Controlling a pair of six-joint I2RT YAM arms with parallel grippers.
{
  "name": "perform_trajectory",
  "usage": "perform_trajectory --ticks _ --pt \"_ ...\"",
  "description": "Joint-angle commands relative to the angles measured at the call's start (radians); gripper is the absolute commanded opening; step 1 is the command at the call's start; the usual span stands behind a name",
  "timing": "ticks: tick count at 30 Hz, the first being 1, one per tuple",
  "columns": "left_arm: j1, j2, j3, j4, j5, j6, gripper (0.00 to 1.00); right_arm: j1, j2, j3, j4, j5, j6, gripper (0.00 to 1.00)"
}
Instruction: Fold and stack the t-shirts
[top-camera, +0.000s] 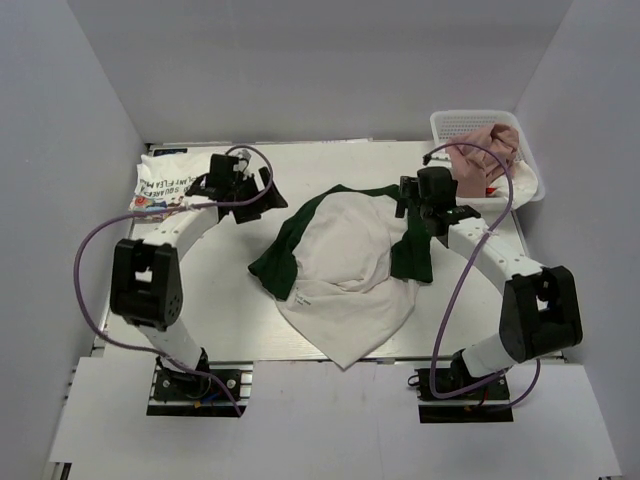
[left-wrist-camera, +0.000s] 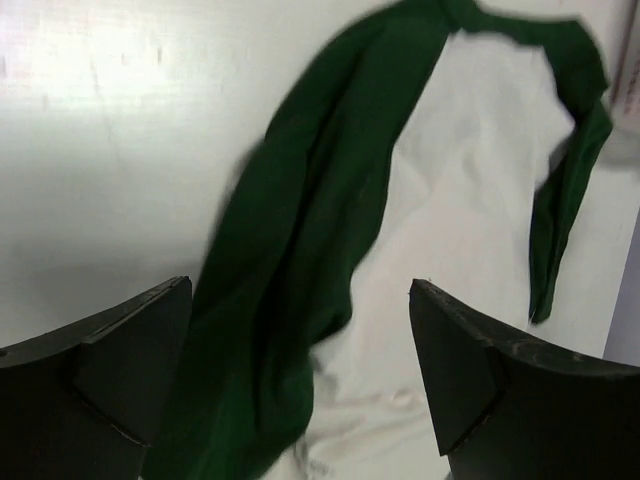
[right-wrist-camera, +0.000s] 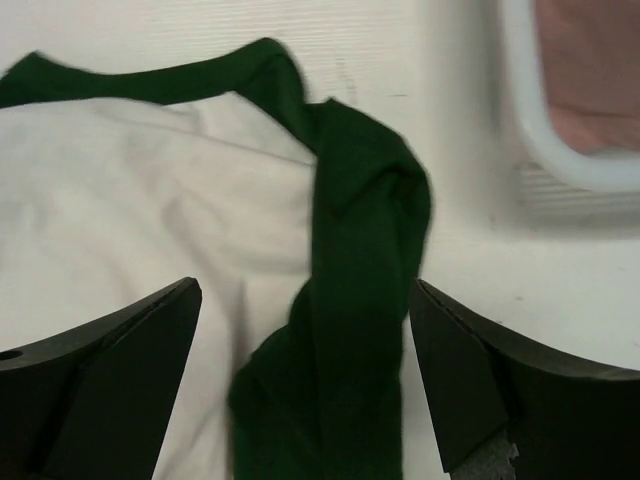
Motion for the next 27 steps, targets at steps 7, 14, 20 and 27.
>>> perform_trajectory --ticks 7,14,20,27 --pt "-0.036 -0.266 -0.349 -0.111 -0.133 0.022 1.0 0.015 -0.097 -0.08 0.186 -0.339 -0.062 0.9" --pt "-0.056 -0.245 -0.43 -0.131 -0.205 0.002 0.78 0.012 -0.108 -0.093 0.182 -0.354 -0.055 0.9" --pt "-0.065 -0.248 -0.301 -0.119 -0.263 0.002 0.0 0.015 -0.13 -0.114 0.191 -0.365 -0.044 0.9" --pt "-0.065 -0.149 -0.002 -0.056 -0.306 0.051 0.0 0.008 -0.124 -0.129 0.211 -0.365 -0.051 0.9"
